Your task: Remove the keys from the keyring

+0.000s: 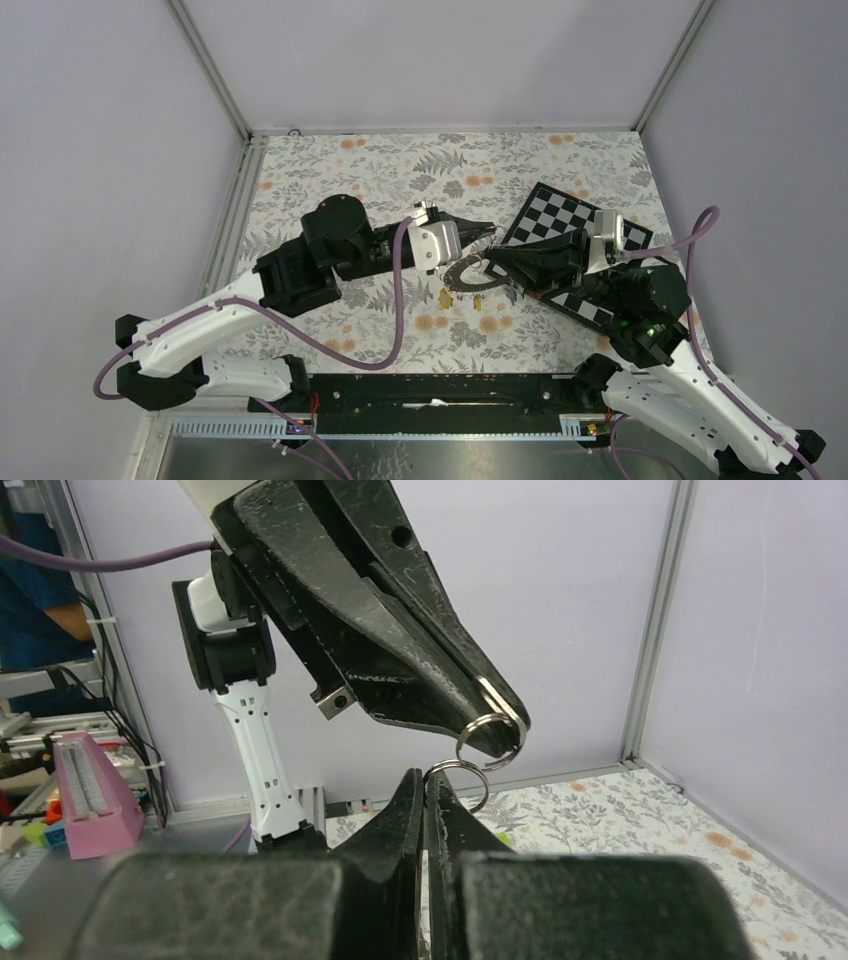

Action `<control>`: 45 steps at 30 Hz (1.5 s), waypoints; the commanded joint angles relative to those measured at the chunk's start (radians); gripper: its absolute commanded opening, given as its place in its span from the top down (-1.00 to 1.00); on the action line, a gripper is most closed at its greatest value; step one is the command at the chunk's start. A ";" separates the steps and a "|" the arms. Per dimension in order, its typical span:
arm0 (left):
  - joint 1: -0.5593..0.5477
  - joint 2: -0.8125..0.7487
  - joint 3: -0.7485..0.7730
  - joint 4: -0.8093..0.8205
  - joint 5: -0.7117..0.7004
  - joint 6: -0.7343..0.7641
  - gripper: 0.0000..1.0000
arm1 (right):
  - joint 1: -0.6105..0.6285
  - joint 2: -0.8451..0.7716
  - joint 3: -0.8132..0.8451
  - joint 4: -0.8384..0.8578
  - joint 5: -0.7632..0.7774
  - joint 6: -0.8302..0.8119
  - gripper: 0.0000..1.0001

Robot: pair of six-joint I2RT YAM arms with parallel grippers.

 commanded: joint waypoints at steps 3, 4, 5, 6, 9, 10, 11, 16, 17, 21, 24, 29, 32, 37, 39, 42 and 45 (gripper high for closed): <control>0.003 0.020 0.070 0.106 -0.144 -0.033 1.00 | -0.001 -0.027 0.038 -0.034 -0.111 -0.064 1.00; 0.003 0.025 0.072 0.102 -0.151 -0.035 1.00 | -0.001 -0.029 0.041 -0.043 -0.117 -0.071 1.00; 0.003 0.029 0.073 0.098 -0.157 -0.037 1.00 | -0.001 -0.030 0.047 -0.051 -0.123 -0.079 1.00; 0.003 0.033 0.074 0.094 -0.161 -0.039 1.00 | -0.001 -0.032 0.053 -0.057 -0.125 -0.086 1.00; 0.003 0.044 0.074 0.079 -0.171 -0.043 1.00 | -0.001 -0.036 0.062 -0.061 -0.132 -0.096 1.00; 0.002 0.046 0.074 0.075 -0.174 -0.044 1.00 | -0.001 -0.038 0.063 -0.060 -0.134 -0.097 1.00; 0.003 0.050 0.072 0.070 -0.179 -0.047 1.00 | -0.002 -0.040 0.064 -0.058 -0.134 -0.097 1.00; 0.004 0.054 0.054 0.062 -0.205 -0.063 1.00 | -0.002 -0.051 0.068 -0.059 -0.136 -0.105 1.00; 0.004 0.055 0.051 0.060 -0.216 -0.067 1.00 | -0.002 -0.054 0.069 -0.059 -0.135 -0.107 1.00; 0.004 0.061 0.047 0.036 -0.217 -0.090 1.00 | -0.001 -0.067 0.074 -0.058 -0.124 -0.120 1.00; 0.005 0.055 0.024 0.031 -0.226 -0.113 1.00 | -0.002 -0.079 0.075 -0.050 -0.117 -0.125 1.00; 0.010 0.045 -0.023 0.030 -0.212 -0.148 1.00 | -0.001 -0.089 0.078 -0.039 -0.113 -0.124 1.00; 0.012 0.042 -0.041 0.011 -0.170 -0.160 1.00 | -0.002 -0.093 0.079 -0.038 -0.113 -0.128 1.00; 0.015 0.031 -0.056 -0.041 -0.068 -0.160 1.00 | -0.001 -0.101 0.082 -0.068 -0.103 -0.156 1.00; 0.015 0.023 -0.060 -0.065 -0.007 -0.154 1.00 | -0.001 -0.106 0.082 -0.077 -0.094 -0.166 1.00; 0.017 0.012 -0.066 -0.095 0.072 -0.147 1.00 | -0.002 -0.119 0.077 -0.082 -0.073 -0.180 1.00; 0.018 0.003 -0.066 -0.127 0.120 -0.146 1.00 | -0.001 -0.129 0.077 -0.093 -0.059 -0.198 1.00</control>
